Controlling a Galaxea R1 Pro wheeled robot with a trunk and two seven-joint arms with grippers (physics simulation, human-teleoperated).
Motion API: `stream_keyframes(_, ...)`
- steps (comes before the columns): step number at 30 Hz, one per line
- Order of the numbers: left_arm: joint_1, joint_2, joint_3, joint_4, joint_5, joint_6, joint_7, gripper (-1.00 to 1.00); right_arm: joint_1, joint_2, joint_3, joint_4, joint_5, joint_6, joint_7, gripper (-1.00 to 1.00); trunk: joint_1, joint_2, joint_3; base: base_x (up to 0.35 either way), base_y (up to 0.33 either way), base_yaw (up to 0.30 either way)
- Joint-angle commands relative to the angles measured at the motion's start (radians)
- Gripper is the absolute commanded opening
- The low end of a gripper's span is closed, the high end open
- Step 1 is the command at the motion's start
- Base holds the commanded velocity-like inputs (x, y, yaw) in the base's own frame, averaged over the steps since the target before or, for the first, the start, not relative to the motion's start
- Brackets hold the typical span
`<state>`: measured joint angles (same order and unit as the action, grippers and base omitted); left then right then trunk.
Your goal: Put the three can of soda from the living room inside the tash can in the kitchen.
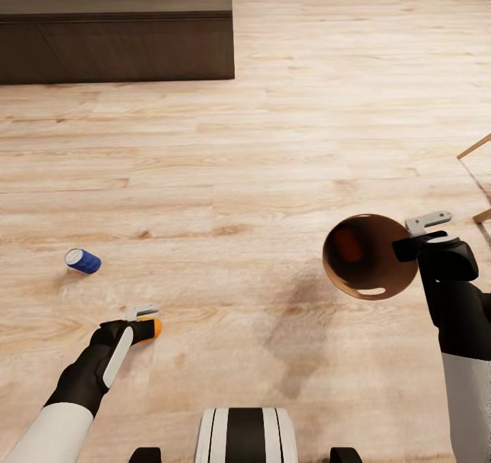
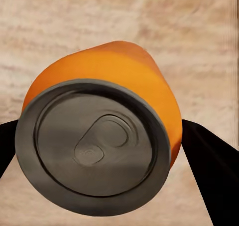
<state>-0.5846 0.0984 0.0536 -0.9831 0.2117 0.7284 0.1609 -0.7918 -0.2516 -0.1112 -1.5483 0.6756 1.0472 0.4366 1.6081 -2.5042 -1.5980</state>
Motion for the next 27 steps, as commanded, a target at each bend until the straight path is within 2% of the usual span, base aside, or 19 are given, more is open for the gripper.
stream_keyframes(1, 0.0, 0.0, 0.0, 0.002, -0.002, 0.0, -0.001, -1.0, 0.0, 0.002, 0.0, 0.0, 0.011, 0.0, 0.005, -1.0, 0.0, 0.0, 0.004, 0.0, 0.0, 0.0)
stream_keyframes(18, -0.001, 0.0, 0.001, 0.001, -0.002, 0.027, -0.001, -1.0, 0.0, 0.007, 0.0, -0.001, 0.022, 0.0, 0.004, -1.0, -0.008, 0.004, 0.07, 0.0, 0.0, 0.0)
stream_keyframes(27, -0.001, 0.0, 0.002, 0.0, -0.002, 0.029, -0.002, -1.0, 0.0, 0.006, 0.016, -0.002, 0.022, 0.0, 0.005, -1.0, -0.043, 0.067, 0.098, 0.0, 0.0, 0.0)
